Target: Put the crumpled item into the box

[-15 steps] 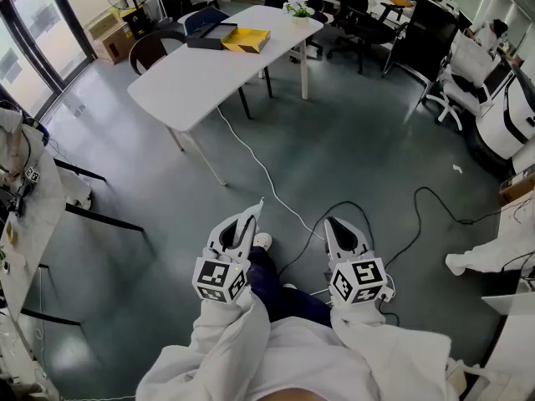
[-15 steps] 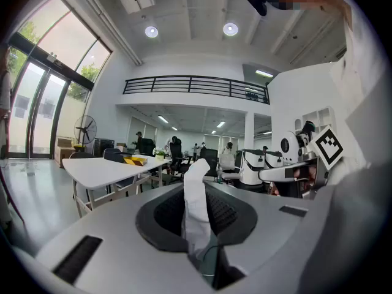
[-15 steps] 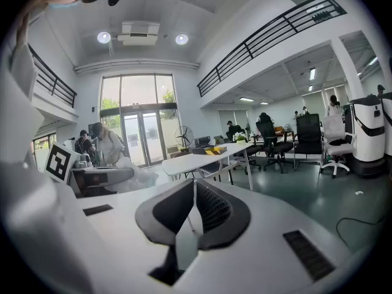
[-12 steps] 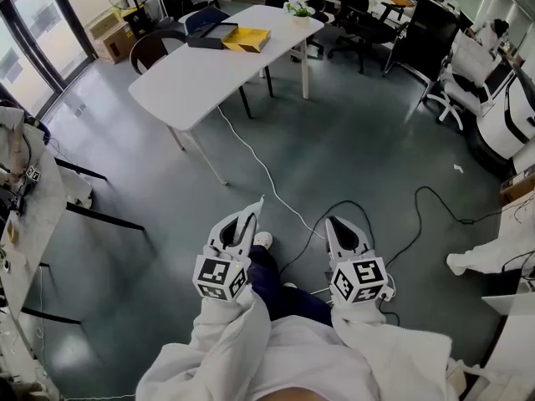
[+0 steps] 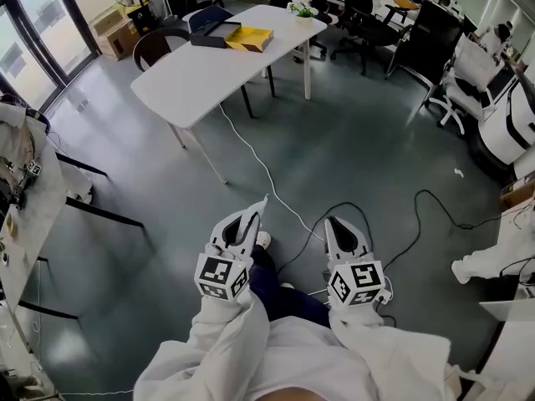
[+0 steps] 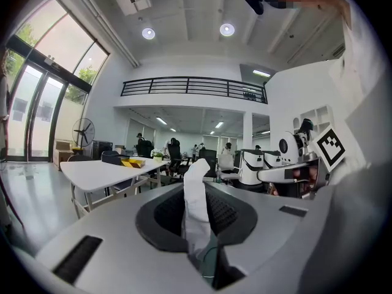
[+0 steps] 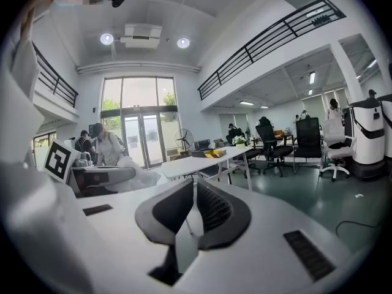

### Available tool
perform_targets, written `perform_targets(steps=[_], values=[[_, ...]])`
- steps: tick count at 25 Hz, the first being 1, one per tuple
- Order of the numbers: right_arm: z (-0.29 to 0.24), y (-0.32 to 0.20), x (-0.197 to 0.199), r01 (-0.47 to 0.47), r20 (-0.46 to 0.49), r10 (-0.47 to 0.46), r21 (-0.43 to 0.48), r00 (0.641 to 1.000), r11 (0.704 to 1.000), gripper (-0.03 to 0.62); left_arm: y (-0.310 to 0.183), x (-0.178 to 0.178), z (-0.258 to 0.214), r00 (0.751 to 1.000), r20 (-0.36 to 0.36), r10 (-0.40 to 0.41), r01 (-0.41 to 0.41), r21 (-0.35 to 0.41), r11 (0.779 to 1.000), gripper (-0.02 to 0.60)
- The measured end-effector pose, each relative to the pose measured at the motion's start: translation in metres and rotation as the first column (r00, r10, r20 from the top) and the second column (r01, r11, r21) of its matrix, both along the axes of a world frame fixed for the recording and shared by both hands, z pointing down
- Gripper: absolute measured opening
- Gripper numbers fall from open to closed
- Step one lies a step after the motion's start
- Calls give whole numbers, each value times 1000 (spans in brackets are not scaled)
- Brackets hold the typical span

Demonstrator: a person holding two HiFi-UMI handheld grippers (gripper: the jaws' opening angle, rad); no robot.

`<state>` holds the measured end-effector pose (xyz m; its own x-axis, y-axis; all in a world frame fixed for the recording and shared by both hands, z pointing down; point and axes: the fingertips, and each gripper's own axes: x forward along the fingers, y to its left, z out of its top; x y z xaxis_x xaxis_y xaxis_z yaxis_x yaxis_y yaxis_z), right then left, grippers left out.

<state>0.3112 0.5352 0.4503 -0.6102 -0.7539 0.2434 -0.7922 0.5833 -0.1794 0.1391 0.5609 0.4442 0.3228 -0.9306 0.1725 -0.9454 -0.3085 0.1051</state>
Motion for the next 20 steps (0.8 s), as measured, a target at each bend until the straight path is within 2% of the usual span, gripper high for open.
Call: perform_targets(steps=[11,20], values=[[11,-18,-12,16,22,-15,-43,1000,999,41,-11,-2,1,1000,12,9,-9,-21,1000,63],[16,-71,-26,7,18,-6,-69,1000,998,41,-65,-17,4,1000,8,19,-19,-30,999,63]])
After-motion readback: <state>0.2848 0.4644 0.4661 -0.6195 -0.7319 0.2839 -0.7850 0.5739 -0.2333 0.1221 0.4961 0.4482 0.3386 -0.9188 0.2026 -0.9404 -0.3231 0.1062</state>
